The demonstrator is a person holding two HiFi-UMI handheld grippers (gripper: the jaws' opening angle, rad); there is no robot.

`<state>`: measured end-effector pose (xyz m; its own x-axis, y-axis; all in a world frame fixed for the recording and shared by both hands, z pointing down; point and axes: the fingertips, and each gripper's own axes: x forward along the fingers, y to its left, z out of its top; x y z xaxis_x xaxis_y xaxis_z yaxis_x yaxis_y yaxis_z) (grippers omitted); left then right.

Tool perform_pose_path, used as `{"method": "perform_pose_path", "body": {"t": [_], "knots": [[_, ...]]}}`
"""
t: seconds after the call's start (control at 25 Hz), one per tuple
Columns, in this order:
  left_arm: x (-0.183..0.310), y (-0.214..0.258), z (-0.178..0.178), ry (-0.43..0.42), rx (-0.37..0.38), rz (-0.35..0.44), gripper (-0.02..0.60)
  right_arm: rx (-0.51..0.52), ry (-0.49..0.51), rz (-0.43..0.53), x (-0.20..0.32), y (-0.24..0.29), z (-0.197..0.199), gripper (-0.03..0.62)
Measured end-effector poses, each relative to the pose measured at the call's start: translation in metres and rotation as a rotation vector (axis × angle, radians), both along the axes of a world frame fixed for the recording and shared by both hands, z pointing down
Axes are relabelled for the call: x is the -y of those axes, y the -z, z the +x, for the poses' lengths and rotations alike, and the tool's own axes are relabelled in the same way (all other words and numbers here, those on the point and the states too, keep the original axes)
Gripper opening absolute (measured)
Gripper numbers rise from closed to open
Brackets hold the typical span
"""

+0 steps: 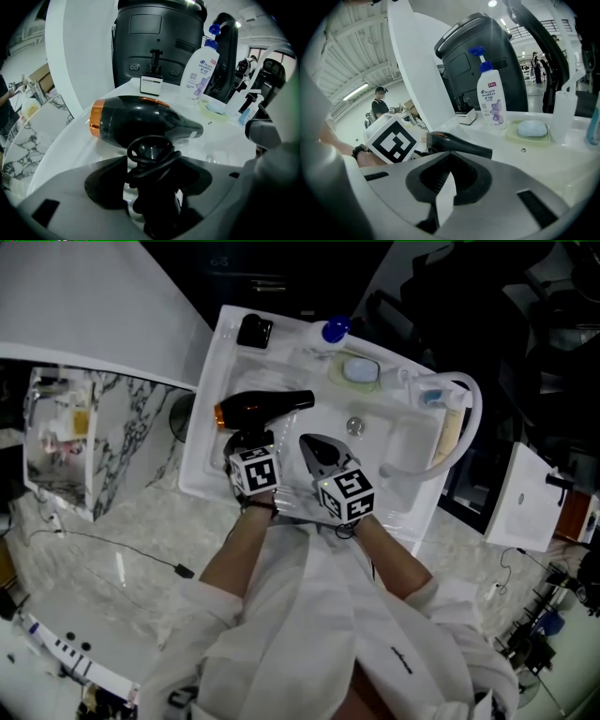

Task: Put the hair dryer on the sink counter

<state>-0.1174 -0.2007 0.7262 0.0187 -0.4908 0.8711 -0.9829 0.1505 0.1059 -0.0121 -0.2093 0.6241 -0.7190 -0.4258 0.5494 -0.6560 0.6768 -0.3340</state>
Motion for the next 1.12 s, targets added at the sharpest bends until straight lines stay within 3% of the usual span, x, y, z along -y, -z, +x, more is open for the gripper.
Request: {"method": "perform_pose_path", "body": {"t": [0.24,0.44,0.84,0.96,1.12], "knots": [[-0.002,0.018,-0.001,-0.07,0.032,0.056,0.313,0.017,-0.003,0.025,0.0,0.015,-0.004,0.017],[-0.006,0.063,-0.008,-0.139,0.079,0.15,0.313,0.035,-0.027,0.046,0.003,0.031,-0.002,0.017],[-0.004,0.138,-0.014,-0.181,0.071,0.302,0.305,0.066,-0.084,0.105,0.007,0.065,0.009,0.017],[-0.002,0.178,-0.013,-0.187,0.09,0.424,0.229,0.108,-0.112,0.175,0.006,0.101,0.014,0.017],[0.003,0.236,-0.016,-0.217,0.175,0.588,0.112,0.178,-0.128,0.292,0.002,0.16,0.022,0.017]]}}
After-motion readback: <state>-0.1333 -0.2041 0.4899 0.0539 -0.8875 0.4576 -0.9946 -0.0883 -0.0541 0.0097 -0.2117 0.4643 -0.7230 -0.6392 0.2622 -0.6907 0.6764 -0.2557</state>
